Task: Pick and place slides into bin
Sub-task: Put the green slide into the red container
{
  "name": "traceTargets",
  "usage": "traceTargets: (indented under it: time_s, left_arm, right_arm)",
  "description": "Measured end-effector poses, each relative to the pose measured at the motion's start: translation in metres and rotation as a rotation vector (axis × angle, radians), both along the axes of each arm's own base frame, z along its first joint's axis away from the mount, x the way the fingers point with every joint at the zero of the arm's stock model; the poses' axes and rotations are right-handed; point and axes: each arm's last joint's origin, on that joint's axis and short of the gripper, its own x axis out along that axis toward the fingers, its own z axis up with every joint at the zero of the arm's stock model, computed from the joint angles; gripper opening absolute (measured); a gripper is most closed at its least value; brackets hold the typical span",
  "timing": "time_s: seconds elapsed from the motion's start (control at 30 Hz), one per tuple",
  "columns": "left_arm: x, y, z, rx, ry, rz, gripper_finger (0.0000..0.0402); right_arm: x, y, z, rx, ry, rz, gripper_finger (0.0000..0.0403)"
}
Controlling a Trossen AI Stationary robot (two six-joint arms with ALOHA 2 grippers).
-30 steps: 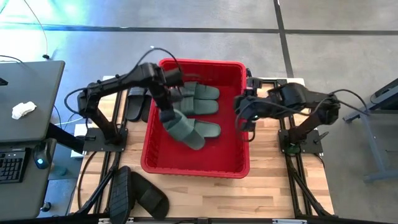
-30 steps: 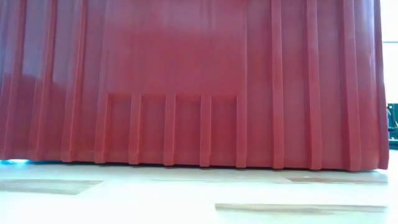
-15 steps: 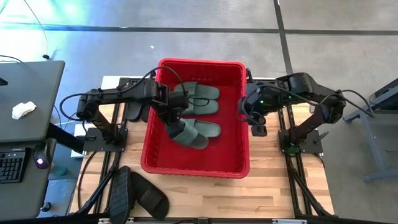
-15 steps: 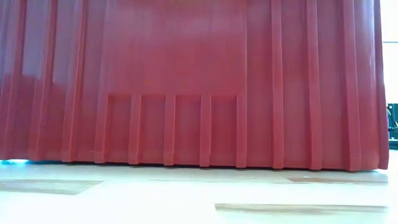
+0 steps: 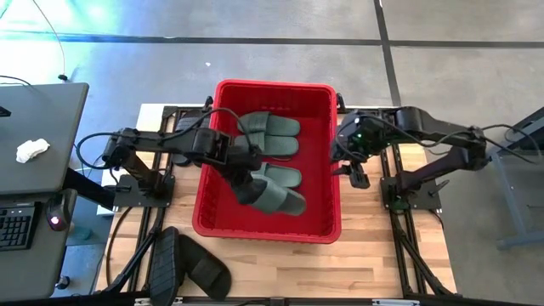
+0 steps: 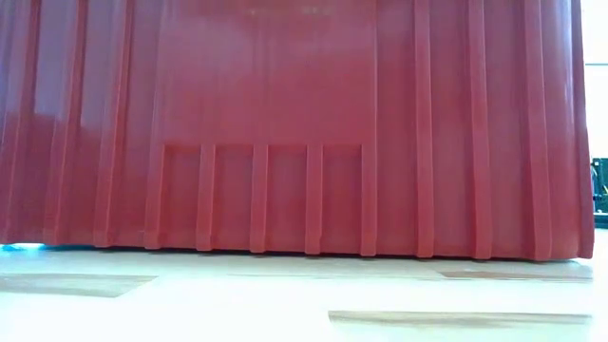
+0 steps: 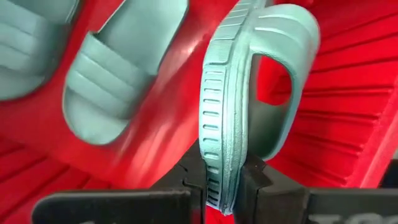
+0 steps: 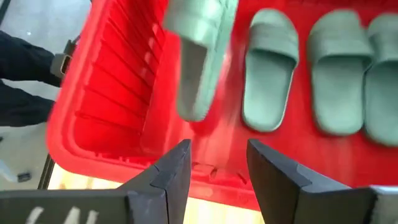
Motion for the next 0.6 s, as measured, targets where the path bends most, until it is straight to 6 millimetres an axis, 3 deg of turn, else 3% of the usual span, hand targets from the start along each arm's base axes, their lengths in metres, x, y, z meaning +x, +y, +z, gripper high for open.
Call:
traceTargets:
  time_s: [0.2, 0.3, 0.6]
  left_arm:
    - [0.003, -0.003, -0.019, -0.011, 0.159, 0.042, 0.0025]
    - [0.011, -0.003, -0.025, -0.016, 0.155, 0.041, 0.0025]
    - [0.027, -0.002, -0.051, -0.023, 0.258, 0.041, 0.0026]
  right_arm:
    - [-0.006, -0.009, -0.042, 0.117, -0.073, 0.014, 0.0144]
    - [-0.008, -0.013, -0.057, 0.140, -0.096, -0.007, 0.0144]
    - [-0.007, -0.015, -0.062, 0.119, -0.151, 0.013, 0.0144]
